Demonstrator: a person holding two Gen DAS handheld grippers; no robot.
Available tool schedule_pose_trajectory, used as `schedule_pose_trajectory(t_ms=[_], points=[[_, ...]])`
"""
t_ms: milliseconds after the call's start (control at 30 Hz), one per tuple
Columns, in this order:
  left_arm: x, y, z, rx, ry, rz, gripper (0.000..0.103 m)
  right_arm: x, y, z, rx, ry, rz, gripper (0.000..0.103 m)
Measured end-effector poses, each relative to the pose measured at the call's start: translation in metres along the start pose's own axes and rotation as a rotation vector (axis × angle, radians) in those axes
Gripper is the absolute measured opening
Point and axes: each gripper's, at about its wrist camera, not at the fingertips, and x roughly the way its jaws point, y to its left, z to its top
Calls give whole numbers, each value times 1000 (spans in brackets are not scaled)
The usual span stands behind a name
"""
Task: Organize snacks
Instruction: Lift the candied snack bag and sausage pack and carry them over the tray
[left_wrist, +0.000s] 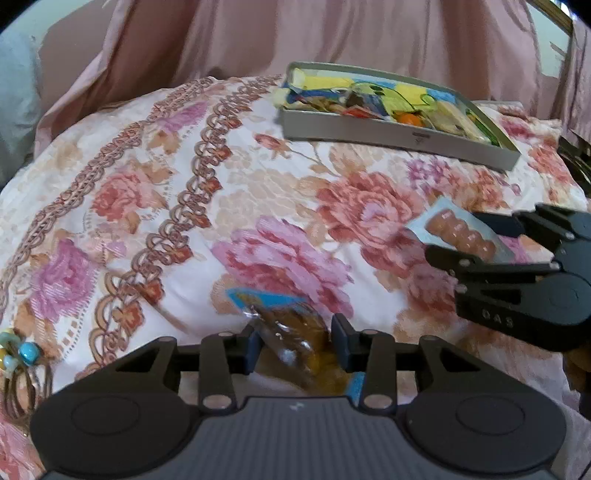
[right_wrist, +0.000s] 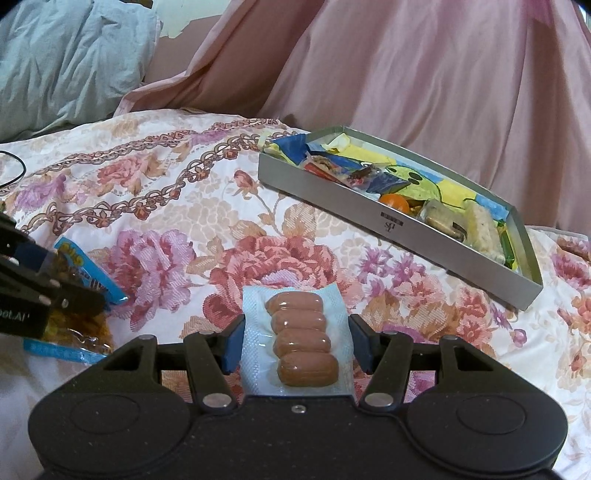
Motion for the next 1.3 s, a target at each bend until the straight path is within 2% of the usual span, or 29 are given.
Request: schedule_pose_trajectory(t_ms=[167, 267, 533, 833, 1033, 1200, 1300], points=[[-4, -13, -3, 58, -27, 44, 37, -1, 0, 1, 0, -2, -5, 59], [-4, -15, -1, 58, -27, 53, 36, -3, 1, 2, 5, -4, -10, 59], [-8, -24, 11, 48, -48, 57, 24, -5, -1, 3, 11, -22, -15, 59], [-11, -34, 28, 62, -86, 63, 23, -8, -3, 5, 25, -46, -26, 59], [-6, -36, 67, 29, -146, 64, 23, -13, -10, 11, 44, -110, -58, 59], [4, -44, 119, 18, -232, 52, 24, -13, -28, 26, 52, -235, -145, 59], [18, -53, 150, 29, -268, 53, 24, -5, -48, 39, 106, -299, -194, 59]])
